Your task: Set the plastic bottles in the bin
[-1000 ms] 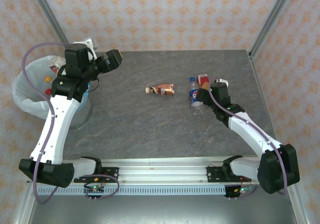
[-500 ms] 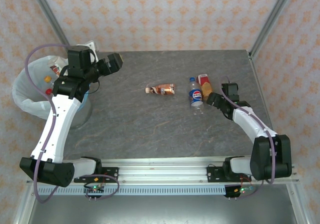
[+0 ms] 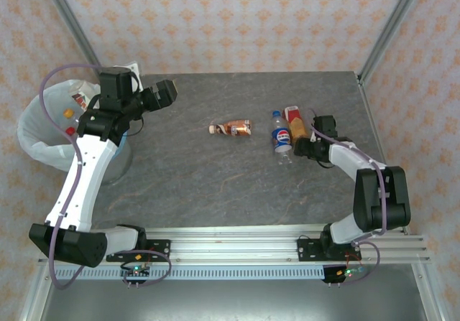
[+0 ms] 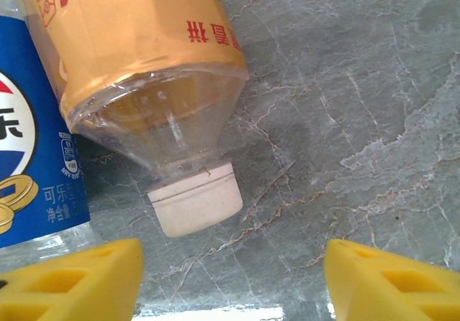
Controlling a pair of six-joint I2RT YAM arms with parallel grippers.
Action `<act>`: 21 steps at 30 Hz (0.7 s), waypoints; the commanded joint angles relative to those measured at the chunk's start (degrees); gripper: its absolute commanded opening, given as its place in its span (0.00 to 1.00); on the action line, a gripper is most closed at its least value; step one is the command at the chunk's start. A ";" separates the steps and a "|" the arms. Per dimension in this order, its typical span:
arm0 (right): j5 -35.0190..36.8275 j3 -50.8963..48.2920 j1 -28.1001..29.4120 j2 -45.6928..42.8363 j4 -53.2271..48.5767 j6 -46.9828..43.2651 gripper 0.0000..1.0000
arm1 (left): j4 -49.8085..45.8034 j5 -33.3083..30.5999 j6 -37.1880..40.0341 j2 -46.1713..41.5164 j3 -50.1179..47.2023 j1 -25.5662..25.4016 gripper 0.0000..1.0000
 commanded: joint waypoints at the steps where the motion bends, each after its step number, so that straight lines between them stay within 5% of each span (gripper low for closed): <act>1: -0.07 2.78 -0.23 1.93 -0.25 -3.81 0.64 | -1.90 -1.57 1.28 -2.45 -1.04 -0.08 1.00; 21: -2.04 9.22 -0.23 12.45 -0.65 -9.95 0.44 | -2.95 -4.40 2.20 -4.73 -1.81 -0.06 1.00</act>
